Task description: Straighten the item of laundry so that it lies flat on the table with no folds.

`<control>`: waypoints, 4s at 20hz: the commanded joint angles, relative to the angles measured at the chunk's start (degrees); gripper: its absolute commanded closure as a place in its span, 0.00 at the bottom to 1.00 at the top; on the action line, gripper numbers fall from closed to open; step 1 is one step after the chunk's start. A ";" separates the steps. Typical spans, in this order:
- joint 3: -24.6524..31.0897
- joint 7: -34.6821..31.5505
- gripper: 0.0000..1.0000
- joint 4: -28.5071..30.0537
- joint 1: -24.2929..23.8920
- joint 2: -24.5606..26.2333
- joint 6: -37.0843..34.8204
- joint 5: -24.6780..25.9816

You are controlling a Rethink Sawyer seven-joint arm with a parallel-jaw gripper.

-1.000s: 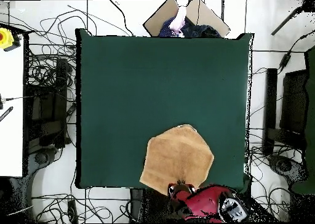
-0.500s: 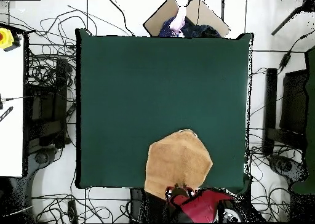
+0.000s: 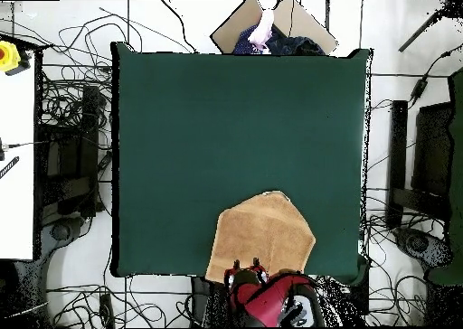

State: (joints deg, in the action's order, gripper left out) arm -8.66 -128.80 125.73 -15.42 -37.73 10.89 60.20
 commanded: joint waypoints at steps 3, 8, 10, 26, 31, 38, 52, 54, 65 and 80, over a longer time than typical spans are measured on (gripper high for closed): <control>3.03 -2.99 0.00 -4.78 -2.34 -1.42 -4.21 -2.04; 18.39 -0.98 0.00 1.48 -13.81 -13.12 -10.91 -4.13; 20.20 -1.04 0.00 1.62 -15.41 -14.42 -11.61 -5.91; 22.47 -1.90 0.00 -4.99 -16.09 -14.02 -15.83 -14.04; 19.19 -4.41 0.00 -9.33 -13.86 -11.04 -11.23 -14.04; 15.10 -10.58 0.00 -14.58 -11.61 -5.25 -11.81 -22.26; -9.07 -22.02 0.00 -31.14 10.06 10.88 -22.32 -60.38; -11.72 -24.28 0.00 -32.49 12.15 13.21 -22.89 -66.82; -19.46 -29.01 0.00 -32.33 18.97 21.06 -28.06 -86.91; -19.91 -20.18 0.00 -44.66 15.27 34.35 -39.62 -83.33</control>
State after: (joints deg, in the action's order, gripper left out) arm -31.20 -141.14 89.19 1.84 -10.32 -22.40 -22.22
